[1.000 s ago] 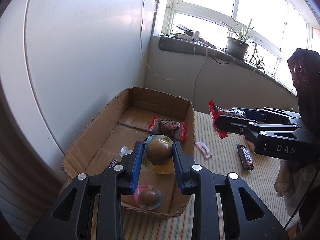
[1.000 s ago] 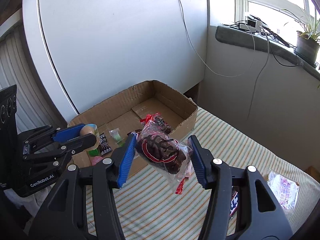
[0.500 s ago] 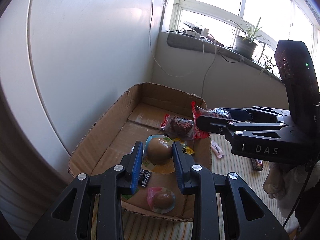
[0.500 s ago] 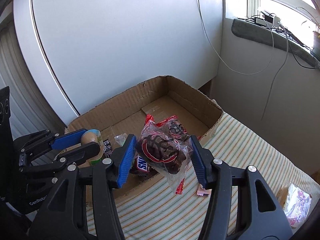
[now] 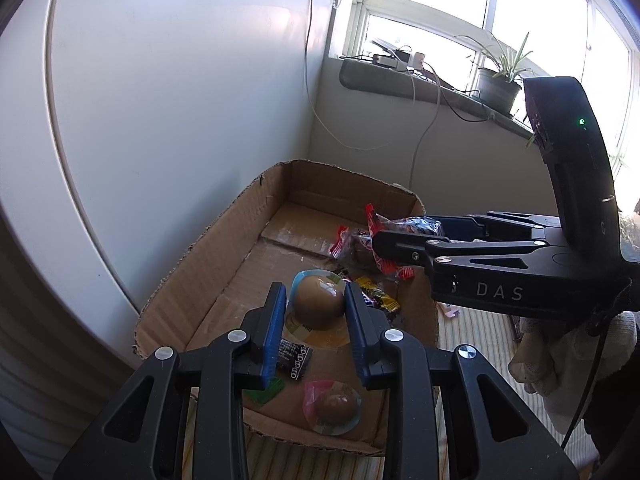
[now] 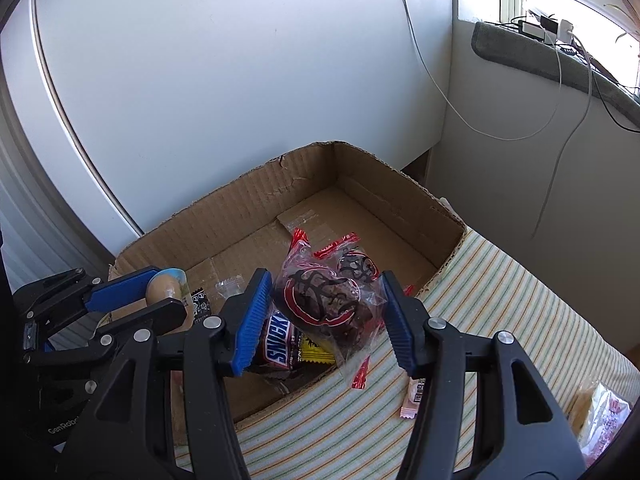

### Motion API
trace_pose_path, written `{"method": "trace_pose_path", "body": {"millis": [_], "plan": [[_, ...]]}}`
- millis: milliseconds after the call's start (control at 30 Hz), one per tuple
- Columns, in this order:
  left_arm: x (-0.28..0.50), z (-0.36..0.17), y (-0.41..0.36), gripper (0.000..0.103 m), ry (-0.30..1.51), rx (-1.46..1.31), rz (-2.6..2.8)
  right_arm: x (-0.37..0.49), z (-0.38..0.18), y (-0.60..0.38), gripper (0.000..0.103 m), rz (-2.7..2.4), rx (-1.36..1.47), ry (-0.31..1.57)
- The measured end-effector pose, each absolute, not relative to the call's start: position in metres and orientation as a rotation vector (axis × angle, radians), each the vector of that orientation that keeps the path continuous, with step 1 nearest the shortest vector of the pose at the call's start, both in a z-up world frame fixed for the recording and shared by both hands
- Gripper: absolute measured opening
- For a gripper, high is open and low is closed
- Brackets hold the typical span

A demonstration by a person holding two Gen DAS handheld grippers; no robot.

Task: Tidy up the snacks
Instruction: 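Carry the candy bag and round candy into the box and open both tools, then move both open tools back toward the pink candy and Snickers bar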

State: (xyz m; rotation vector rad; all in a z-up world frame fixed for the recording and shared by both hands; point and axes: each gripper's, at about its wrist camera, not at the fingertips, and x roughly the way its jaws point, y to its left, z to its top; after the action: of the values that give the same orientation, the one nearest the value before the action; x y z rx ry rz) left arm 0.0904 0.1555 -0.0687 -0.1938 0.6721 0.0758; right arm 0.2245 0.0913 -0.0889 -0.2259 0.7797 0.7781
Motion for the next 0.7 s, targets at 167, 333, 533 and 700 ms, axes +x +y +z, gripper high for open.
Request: {"method": "trace_pose_path", "body": {"millis": [167,333,533,700], "plan": [[0.0906,-0.0692,0.1563,0.028,0.675,-0.193,0.078,0.2259,-0.0893,0.0944,0.058,0.779,-0.231,0.779],[0.0911,-0.0698,0.1565,0.029,0.676,-0.192,0.082,0.2262,-0.09,0.0968,0.059,0.777,-0.24,0.778],[0.092,-0.07,0.1556,0.03,0.679,-0.187,0.083,0.2252,-0.0911,0.0986,0.063,0.765,-0.245,0.767],[0.0908,-0.0695,0.1551,0.053,0.673,-0.177,0.098,0.2236,-0.0888,0.0966,0.08,0.741,-0.255,0.747]]}}
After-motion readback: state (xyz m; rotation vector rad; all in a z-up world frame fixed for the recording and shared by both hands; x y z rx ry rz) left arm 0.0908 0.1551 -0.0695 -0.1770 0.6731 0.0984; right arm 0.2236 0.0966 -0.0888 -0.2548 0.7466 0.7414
